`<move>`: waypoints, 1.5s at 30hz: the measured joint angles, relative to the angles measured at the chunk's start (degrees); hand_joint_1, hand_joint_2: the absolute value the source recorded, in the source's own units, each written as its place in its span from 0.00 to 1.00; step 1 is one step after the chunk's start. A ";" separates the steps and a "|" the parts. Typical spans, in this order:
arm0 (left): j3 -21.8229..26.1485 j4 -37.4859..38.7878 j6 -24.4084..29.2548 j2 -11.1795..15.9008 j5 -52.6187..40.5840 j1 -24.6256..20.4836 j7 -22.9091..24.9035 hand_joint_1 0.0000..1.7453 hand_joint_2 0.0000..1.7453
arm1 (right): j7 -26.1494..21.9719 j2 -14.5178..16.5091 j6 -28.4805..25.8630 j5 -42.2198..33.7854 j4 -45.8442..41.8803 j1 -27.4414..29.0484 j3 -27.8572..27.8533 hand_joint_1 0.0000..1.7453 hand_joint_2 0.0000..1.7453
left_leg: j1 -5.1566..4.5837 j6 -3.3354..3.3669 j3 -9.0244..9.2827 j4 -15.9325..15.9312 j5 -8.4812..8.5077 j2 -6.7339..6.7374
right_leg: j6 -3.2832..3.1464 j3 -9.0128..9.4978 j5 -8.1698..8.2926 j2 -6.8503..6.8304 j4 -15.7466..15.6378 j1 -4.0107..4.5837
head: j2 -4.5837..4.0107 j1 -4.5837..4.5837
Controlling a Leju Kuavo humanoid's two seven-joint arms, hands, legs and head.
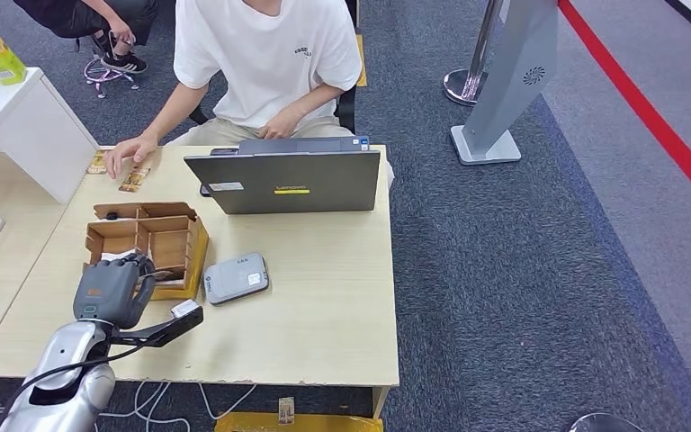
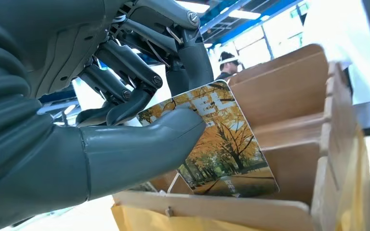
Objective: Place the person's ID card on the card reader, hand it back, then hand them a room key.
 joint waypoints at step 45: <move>-0.13 -22.85 6.78 1.46 10.81 -0.98 -12.30 1.00 1.00 | -0.98 0.00 -0.21 -2.16 0.00 0.15 -1.19 0.00 1.00 | 0.41 -0.04 -0.62 0.38 0.06 -0.06 | -0.04 -0.42 0.16 -0.05 0.05 0.35 | 0.00 -0.09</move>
